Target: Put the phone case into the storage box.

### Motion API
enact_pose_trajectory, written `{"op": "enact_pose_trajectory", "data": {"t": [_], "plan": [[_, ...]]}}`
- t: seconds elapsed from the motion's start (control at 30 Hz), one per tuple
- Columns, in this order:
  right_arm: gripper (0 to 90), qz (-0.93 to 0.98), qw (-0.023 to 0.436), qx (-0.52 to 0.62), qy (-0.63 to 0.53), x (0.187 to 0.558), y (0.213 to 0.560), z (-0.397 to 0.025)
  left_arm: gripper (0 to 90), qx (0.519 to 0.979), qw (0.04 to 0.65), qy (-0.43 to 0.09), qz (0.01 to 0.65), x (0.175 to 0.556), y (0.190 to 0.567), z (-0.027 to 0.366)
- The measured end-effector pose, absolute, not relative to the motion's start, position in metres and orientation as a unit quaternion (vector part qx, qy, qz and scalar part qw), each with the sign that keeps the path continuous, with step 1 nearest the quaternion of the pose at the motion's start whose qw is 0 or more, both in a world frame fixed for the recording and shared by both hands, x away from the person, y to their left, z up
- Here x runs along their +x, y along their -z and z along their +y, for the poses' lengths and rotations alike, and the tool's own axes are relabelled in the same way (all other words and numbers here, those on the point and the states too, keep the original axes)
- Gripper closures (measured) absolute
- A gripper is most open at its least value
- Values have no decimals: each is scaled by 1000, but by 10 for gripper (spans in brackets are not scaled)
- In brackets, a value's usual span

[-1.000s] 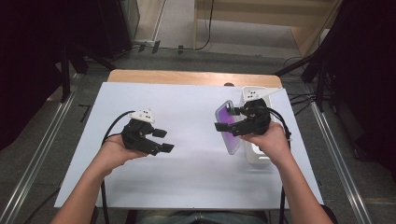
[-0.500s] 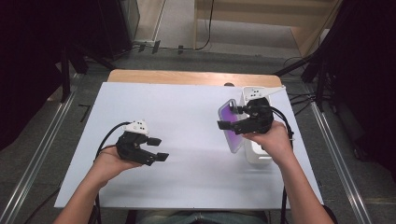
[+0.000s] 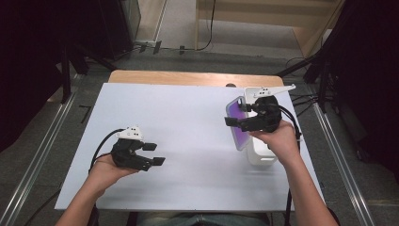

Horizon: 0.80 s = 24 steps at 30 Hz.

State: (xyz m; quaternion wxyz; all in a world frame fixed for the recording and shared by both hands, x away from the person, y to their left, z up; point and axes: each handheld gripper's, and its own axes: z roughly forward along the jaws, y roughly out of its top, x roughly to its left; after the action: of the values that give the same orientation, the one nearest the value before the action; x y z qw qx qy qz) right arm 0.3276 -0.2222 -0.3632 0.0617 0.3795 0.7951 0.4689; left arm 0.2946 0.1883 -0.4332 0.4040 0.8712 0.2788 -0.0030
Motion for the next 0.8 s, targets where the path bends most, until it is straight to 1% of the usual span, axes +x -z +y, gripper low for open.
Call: {"op": "enact_pose_trajectory", "data": {"t": [0.37,0.8], "plan": [[158,780,85,403,-471,330,359,-234,322,869,403,-2,286,289,438,190],[158,752,117,448,-469,338,359,-248,323,863,406,8,299,292,441,193]]}}
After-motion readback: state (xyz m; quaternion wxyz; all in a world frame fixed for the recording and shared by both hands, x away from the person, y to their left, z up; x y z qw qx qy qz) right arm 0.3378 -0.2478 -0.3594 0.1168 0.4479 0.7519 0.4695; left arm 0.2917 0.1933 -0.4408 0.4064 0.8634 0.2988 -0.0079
